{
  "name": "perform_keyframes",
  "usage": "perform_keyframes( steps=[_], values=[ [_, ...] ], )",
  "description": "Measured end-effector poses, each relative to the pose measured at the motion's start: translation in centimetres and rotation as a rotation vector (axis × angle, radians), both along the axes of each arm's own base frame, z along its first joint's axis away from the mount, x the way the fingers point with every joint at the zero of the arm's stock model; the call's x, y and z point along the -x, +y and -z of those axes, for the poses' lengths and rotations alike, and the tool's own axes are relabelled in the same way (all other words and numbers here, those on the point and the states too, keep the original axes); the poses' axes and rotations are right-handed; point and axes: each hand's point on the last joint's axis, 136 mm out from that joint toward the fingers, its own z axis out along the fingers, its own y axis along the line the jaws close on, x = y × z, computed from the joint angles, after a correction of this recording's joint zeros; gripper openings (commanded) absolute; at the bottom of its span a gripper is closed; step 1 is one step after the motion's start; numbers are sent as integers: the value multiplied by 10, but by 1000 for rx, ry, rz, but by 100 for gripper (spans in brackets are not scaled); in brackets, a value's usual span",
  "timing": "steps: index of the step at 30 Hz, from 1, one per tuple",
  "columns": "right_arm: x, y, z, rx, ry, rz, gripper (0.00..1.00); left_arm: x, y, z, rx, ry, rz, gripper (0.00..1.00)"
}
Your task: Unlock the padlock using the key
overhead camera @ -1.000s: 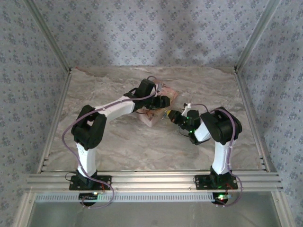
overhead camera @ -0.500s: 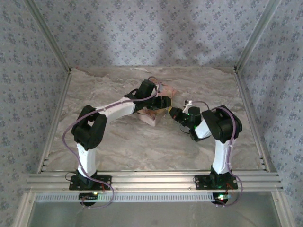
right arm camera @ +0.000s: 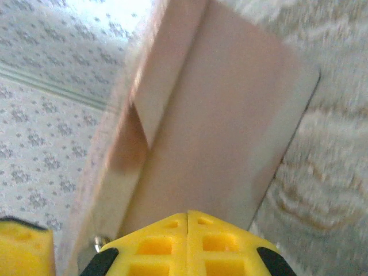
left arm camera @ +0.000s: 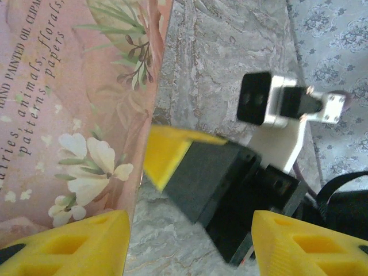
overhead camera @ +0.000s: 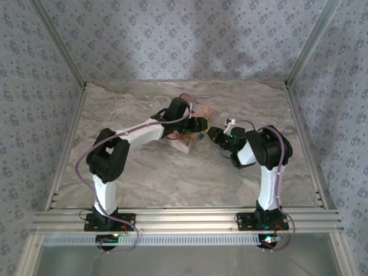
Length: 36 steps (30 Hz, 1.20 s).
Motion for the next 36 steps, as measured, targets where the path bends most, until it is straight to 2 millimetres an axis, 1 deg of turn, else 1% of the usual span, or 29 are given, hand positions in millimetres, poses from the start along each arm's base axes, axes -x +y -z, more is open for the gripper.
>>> perform_keyframes(
  steps=[2, 5, 8, 10, 12, 15, 18, 22, 25, 29, 33, 36],
  values=[
    [-7, -6, -7, -8, -25, 18, 0, 0, 0, 0, 1, -1, 0, 59],
    [-12, -6, -14, -16, -46, 22, 0, 1, 0, 0, 1, -1, 0, 59],
    [-11, -6, -14, -16, -45, 22, 0, 1, 0, 0, 3, -4, 0, 59],
    [-8, -9, -9, -10, -35, 25, 1, 1, 1, 0, 3, -4, 0, 59],
    [-3, -13, -2, -1, -15, 26, 18, 1, 1, 0, 3, -5, 0, 59],
    [6, -22, 6, 29, -4, 23, 37, 2, 2, 0, 3, -4, 0, 59],
    [16, -26, 3, 52, -18, 1, 49, 4, 4, 0, 1, -2, 0, 59],
    [28, -21, -8, 74, -66, -55, 63, 7, 8, 0, 0, -1, -4, 59],
    [37, -14, -10, 82, -90, -111, 68, 8, 14, 1, -2, 3, -11, 59],
    [44, -3, -11, 78, -107, -178, 71, 8, 22, 1, -4, 7, -22, 59],
    [40, 11, -13, 74, -132, -232, 73, 9, 31, 2, -6, 14, -35, 59],
    [33, 20, -16, 77, -157, -255, 74, 8, 39, 3, -7, 19, -46, 59]
  ],
)
